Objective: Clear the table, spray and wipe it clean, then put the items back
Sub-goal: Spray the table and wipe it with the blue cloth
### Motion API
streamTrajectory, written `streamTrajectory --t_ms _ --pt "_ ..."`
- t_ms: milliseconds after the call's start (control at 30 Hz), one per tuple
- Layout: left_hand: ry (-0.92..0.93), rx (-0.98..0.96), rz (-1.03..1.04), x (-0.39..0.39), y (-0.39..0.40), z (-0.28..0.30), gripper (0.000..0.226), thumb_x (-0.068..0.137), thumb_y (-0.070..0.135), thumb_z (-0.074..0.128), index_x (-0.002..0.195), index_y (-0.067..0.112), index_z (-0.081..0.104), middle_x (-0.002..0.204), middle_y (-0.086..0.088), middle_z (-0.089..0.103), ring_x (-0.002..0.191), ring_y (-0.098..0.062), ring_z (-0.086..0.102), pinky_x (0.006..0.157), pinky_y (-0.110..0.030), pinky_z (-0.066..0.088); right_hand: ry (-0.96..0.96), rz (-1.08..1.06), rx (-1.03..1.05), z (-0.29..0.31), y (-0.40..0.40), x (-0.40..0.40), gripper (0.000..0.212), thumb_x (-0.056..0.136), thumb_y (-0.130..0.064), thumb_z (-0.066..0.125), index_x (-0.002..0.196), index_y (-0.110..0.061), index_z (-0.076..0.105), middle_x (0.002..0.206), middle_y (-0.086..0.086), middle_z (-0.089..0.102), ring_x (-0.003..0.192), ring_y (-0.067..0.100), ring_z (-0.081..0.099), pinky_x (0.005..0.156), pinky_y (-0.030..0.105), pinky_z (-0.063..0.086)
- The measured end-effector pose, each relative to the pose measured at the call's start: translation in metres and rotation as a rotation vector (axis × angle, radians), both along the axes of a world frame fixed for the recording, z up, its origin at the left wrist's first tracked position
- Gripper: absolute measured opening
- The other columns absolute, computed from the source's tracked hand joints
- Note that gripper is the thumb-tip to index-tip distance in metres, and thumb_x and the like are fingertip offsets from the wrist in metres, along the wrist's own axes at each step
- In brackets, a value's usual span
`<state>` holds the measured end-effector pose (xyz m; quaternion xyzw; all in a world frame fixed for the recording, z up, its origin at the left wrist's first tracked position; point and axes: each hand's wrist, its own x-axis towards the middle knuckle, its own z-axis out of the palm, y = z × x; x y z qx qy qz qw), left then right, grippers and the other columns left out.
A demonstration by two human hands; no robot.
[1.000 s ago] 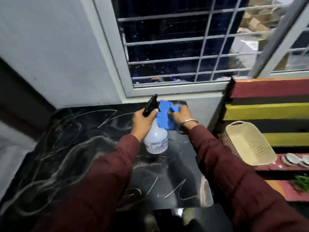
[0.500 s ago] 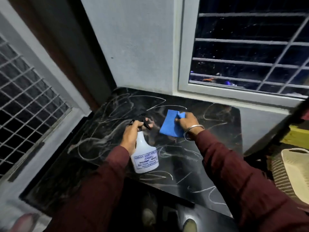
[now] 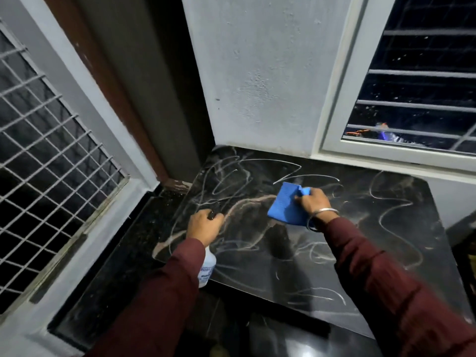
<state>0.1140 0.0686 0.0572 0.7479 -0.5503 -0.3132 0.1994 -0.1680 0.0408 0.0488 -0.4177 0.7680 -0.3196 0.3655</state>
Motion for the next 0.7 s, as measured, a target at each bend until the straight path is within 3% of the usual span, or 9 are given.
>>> streamTrajectory --t_ms 200,333,433,567,700 --pt "0.006 0.020 -0.014 0.049 -0.034 -0.004 0.028 0.086 0.031 0.060 0.088 0.006 0.074 0.091 -0.017 0.072 0.092 -0.035 0.064 0.077 -0.032 0.046 -0.021 -0.097 0.034 -0.009 -0.013 0.042 0.009 0.079 -0.013 0.065 0.088 -0.011 0.067 0.093 0.017 0.068 0.094 0.030 0.064 0.083 0.041 0.050" --pt "-0.026 0.071 -0.079 0.051 -0.051 -0.008 0.025 0.085 0.028 0.059 0.083 0.006 0.070 0.088 -0.016 0.071 0.089 -0.034 0.063 0.074 -0.032 0.045 -0.023 -0.152 0.064 -0.013 -0.021 0.047 0.019 0.081 -0.011 0.063 0.098 -0.005 0.069 0.100 0.018 0.068 0.094 0.028 0.063 0.084 0.040 0.049" --pt "-0.062 0.067 -0.109 0.040 -0.062 -0.011 0.025 0.084 0.031 0.059 0.084 0.008 0.069 0.094 -0.015 0.070 0.092 -0.034 0.062 0.075 -0.031 0.043 -0.030 -0.174 0.060 -0.012 -0.027 0.041 0.019 0.081 -0.010 0.063 0.098 -0.005 0.069 0.102 0.020 0.069 0.092 0.026 0.062 0.083 0.040 0.049" --pt "-0.052 0.090 -0.215 0.007 -0.076 -0.014 0.032 0.086 0.028 0.058 0.106 0.008 0.072 0.112 -0.018 0.069 0.107 -0.035 0.060 0.086 -0.031 0.044 -0.031 -0.207 0.054 -0.012 -0.032 0.025 0.017 0.082 -0.009 0.061 0.097 -0.007 0.069 0.101 0.021 0.069 0.100 0.033 0.064 0.084 0.040 0.049" --pt "-0.163 0.170 -0.249 -0.034 -0.088 -0.019 0.033 0.085 0.029 0.055 0.103 0.004 0.069 0.112 -0.021 0.067 0.105 -0.039 0.060 0.084 -0.035 0.044 -0.011 -0.273 0.092 -0.016 -0.029 -0.003 0.027 0.085 -0.012 0.060 0.109 0.000 0.065 0.112 0.024 0.065 0.107 0.037 0.060 0.088 0.040 0.046"
